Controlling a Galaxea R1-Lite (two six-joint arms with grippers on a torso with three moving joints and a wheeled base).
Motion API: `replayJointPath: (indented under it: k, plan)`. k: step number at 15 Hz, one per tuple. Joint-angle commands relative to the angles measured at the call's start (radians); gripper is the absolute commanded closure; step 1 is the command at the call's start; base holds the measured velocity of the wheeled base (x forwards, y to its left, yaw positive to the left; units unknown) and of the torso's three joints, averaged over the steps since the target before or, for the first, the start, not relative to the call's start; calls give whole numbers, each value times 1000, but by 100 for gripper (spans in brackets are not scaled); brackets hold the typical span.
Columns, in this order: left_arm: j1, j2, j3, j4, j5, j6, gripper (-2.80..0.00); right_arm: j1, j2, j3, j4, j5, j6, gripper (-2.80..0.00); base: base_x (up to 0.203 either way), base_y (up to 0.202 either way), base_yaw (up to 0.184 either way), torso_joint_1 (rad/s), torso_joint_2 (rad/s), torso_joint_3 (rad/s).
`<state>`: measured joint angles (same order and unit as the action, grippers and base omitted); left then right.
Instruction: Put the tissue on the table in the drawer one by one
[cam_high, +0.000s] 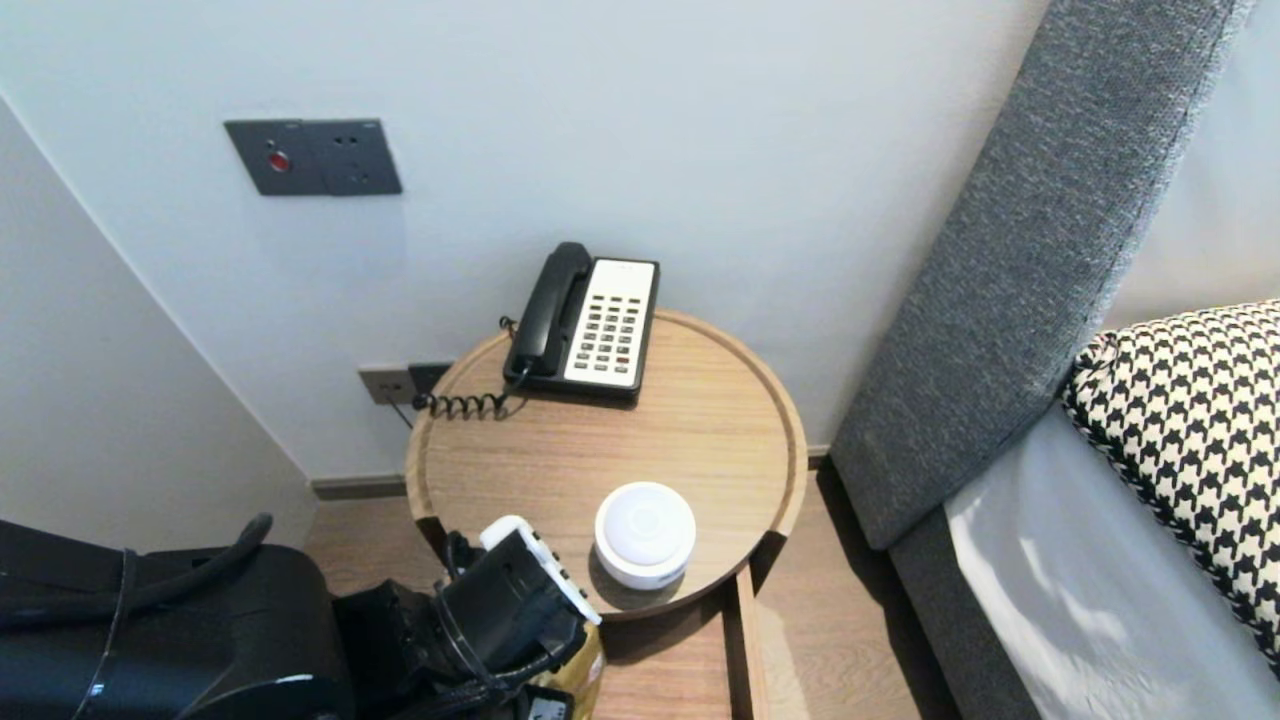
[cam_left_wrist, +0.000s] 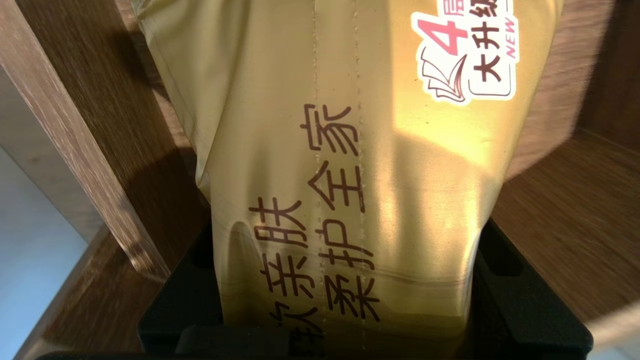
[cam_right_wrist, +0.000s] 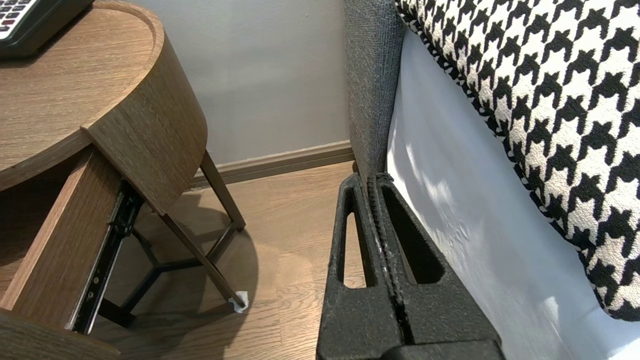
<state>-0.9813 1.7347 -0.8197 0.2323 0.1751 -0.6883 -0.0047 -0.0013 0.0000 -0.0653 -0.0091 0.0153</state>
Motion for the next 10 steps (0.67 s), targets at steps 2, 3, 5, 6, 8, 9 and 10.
replayJointPath:
  k: [2, 3, 5, 6, 8, 9, 10]
  plan:
    - [-10, 2, 55, -45, 11, 2, 0, 0, -2, 25, -1, 0, 0, 0, 0, 0, 0, 0, 0, 0]
    - [-11, -2, 82, -68, 12, 4, 0, 0, -2, 25, -1, 0, 0, 0, 0, 0, 0, 0, 0, 0]
    - [-28, -9, 132, -111, 12, -2, 0, 0, -2, 25, -1, 0, 0, 0, 0, 0, 0, 0, 0, 0]
    - [-37, -9, 148, -138, 13, -4, 0, 0, -3, 25, -1, 0, 0, 0, 0, 0, 0, 0, 0, 0]
    - [-39, -7, 187, -229, 22, 1, 0, 0, -2, 25, -1, 0, 0, 0, 0, 0, 0, 0, 0, 0]
    - [-40, -7, 203, -264, 44, 8, 0, 0, -2, 25, -1, 0, 0, 0, 0, 0, 0, 0, 0, 0]
    - [-40, -4, 214, -285, 69, 18, 0, 0, -2, 25, -1, 0, 0, 0, 0, 0, 0, 0, 0, 0]
